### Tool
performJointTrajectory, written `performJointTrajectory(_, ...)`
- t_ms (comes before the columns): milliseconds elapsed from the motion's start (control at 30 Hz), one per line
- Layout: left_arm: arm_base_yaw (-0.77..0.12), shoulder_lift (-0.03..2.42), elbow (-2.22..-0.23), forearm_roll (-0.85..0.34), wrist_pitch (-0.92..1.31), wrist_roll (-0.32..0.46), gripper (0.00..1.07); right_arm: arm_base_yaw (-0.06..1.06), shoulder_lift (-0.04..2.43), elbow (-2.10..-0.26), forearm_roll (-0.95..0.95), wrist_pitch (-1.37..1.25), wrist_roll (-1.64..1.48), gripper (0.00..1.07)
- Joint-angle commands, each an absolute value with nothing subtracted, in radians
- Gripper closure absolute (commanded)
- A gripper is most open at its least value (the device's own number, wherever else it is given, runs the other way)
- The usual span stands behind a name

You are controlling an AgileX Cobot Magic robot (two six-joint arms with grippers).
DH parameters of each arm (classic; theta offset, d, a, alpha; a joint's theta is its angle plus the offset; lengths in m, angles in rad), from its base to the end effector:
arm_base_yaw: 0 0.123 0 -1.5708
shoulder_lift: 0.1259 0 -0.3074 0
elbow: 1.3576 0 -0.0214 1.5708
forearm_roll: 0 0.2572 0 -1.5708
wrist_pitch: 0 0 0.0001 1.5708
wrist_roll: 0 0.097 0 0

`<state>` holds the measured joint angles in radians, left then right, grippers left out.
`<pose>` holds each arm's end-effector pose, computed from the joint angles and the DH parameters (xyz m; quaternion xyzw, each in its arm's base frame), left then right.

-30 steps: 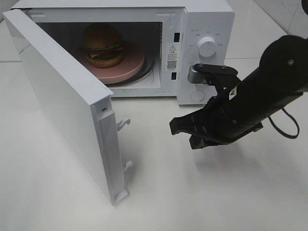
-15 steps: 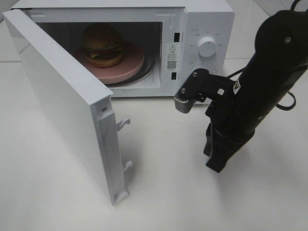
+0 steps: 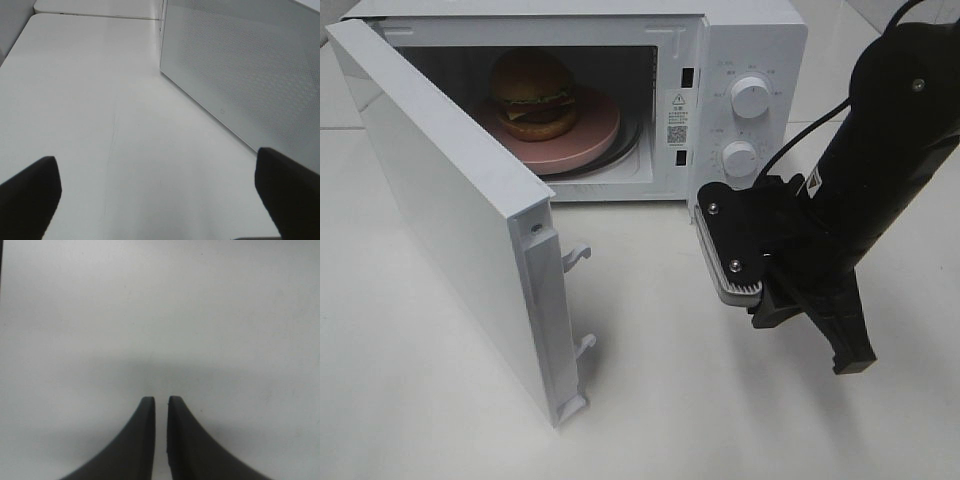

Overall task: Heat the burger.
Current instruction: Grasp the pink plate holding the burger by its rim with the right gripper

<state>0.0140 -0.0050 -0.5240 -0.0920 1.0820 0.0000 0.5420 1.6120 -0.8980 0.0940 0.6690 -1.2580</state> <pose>-0.0211 -0.0082 0.2829 -0.0030 0.8503 -0.0422 0.5246 0.2527 0.1588 0.1994 -0.7549 0.6405 -0.0162 0.1402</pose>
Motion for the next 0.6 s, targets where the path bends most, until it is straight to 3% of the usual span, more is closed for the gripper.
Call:
performJointTrajectory(33,0.016,-0.009,-0.520,-0.093,1.070,-0.006,0.07,0.539,1.604,-0.904,0.052,0.651,-1.312,0.95)
performJointTrajectory(433,0.016,-0.009,-0.520,-0.093,1.070,-0.006,0.07,0.539,1.604,-0.952,-0.061,0.559,-1.323,0.86)
performJointTrajectory(533,0.016,-0.009,-0.520,-0.093,1.070,-0.006,0.07,0.539,1.604,-0.977,-0.090,0.537,-1.336,0.80)
performJointTrajectory(600,0.016,-0.009,-0.520,-0.093,1.070,-0.006,0.07,0.539,1.604,-0.982,-0.109,0.483,-1.336,0.69)
